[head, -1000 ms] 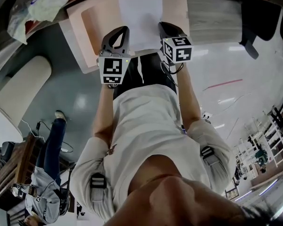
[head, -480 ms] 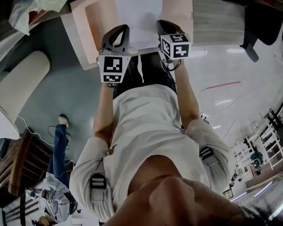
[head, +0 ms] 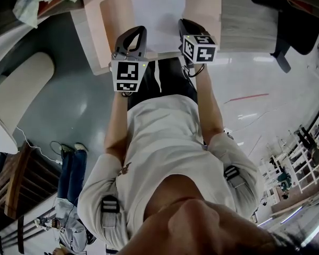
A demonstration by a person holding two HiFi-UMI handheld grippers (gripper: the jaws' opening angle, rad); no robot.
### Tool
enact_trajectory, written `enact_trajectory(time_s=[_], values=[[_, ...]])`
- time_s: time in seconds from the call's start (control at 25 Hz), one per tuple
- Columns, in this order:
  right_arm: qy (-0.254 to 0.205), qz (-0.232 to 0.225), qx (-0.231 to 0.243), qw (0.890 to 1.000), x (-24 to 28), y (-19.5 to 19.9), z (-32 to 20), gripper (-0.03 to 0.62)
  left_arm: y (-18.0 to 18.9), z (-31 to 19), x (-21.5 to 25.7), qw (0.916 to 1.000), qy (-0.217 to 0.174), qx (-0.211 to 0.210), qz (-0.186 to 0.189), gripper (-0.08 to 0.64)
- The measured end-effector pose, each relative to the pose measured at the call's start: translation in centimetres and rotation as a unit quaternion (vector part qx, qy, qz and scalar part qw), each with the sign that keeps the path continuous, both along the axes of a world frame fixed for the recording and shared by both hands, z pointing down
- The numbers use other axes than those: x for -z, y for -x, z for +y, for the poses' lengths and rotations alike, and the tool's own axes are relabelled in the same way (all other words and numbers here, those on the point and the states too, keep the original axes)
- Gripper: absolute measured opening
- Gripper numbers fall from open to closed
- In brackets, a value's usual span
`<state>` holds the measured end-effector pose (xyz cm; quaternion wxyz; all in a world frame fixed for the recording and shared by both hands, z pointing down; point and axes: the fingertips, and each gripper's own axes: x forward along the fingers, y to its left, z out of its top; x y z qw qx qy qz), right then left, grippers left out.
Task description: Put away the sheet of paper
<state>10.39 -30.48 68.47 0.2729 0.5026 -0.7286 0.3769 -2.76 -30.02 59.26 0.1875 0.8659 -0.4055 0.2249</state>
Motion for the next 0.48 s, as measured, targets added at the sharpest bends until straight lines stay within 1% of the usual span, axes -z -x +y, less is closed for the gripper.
enact_trajectory(time_s=[0.28,0.48], values=[[0.008,-0.02,-0.047,0.999,-0.5,-0.9,0.1,0.02,0.4,0.4,-0.4,1.0,0.004,0.002,0.0,0.017],[0.011,-0.024,-0.034,0.999,-0.7,0.2,0.0,0.02,0.3,0.7,-0.4,1.0,0.005,0.001,0.0,0.017]])
